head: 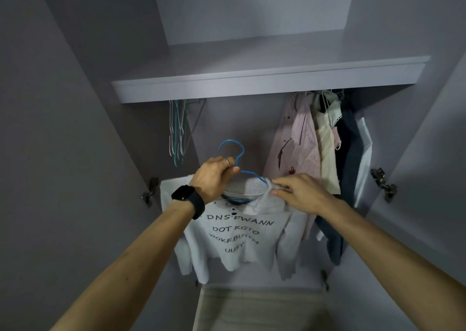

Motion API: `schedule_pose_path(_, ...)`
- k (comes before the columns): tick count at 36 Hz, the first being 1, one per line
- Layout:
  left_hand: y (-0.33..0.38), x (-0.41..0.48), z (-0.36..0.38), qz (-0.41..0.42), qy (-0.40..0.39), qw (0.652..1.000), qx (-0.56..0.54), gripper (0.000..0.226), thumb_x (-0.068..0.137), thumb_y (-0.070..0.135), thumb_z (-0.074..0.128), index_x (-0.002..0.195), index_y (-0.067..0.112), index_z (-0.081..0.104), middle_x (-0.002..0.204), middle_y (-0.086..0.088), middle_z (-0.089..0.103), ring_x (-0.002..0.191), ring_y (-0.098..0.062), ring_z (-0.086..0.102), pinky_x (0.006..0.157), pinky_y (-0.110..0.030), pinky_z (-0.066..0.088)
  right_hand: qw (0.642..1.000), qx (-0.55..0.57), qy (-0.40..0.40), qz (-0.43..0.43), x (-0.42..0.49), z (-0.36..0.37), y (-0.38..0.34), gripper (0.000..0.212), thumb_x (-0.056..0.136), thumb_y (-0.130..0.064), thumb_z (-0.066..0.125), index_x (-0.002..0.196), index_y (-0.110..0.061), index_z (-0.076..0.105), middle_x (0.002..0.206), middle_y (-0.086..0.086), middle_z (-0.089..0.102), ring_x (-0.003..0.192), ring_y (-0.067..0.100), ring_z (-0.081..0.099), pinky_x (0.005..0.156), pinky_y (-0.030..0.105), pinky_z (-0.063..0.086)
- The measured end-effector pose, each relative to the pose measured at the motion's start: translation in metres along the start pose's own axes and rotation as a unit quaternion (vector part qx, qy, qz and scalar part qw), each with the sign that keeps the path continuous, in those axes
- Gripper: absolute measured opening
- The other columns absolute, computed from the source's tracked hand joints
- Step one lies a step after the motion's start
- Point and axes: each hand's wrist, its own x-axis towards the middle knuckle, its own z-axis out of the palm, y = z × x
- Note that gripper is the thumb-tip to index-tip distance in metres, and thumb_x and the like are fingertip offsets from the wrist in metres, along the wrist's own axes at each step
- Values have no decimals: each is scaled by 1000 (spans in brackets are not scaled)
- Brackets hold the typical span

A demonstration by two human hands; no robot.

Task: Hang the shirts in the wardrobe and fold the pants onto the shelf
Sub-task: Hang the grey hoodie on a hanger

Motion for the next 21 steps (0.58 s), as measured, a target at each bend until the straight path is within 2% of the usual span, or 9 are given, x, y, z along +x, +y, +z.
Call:
schedule_pose_path(3,0,1,3,-4,-4,1000,4,23,105,27,49,83,21,50,78,4,49,82,-22,49,74,-33,39,1000,-17,-1,-8,-3,-2,-4,27,98,-37,64,123,-28,68,89,-9,70,79,12,63,74,33,51)
schedule_pose_path(5,1,1,5,-12,-4,1000,7,24,105,29,49,83,20,51,78,5,49,83,-22,48,76,-35,41,999,-32,5,-5,-4,-3,-5,19,98,-37,64,113,-27,68,76,-17,61,71,10,57,70,30,45)
schedule_pose_path(7,3,2,5,-20,-4,1000,16,24,105,31,48,85,17,54,79,5,50,85,-23,50,76,-37,43,998,-58,29,2,-5,-3,-5,20,99,-38,62,113,-25,69,71,-18,55,67,10,55,70,26,40)
schedule_pose_path(10,5,3,3,-16,4,998,56,25,105,33,47,99,15,63,85,2,57,93,-26,55,76,-39,47,993,-100,61,7,-9,-7,-7,24,101,-39,58,118,-27,68,76,-9,65,71,18,63,69,27,42)
schedule_pose_path(13,5,2,-4,-12,7,996,93,27,104,28,45,122,23,65,112,-1,68,109,-26,58,83,-41,51,989,-130,62,19,-12,-11,-9,25,101,-42,55,120,-29,66,84,-4,71,79,21,67,70,29,44)
schedule_pose_path(17,-2,1,-15,1,26,989,143,43,101,23,49,143,23,51,135,-3,57,122,-29,51,96,-45,46,984,-157,53,68,-17,-9,-8,24,100,-43,53,117,-30,64,93,-2,74,88,25,69,74,31,45)
schedule_pose_path(21,-7,12,-34,33,101,976,192,60,94,17,58,151,16,42,150,-8,44,130,-34,46,105,-47,40,974,-163,38,151,-17,-9,-2,22,98,-46,53,112,-33,63,99,-6,74,93,23,67,72,28,43)
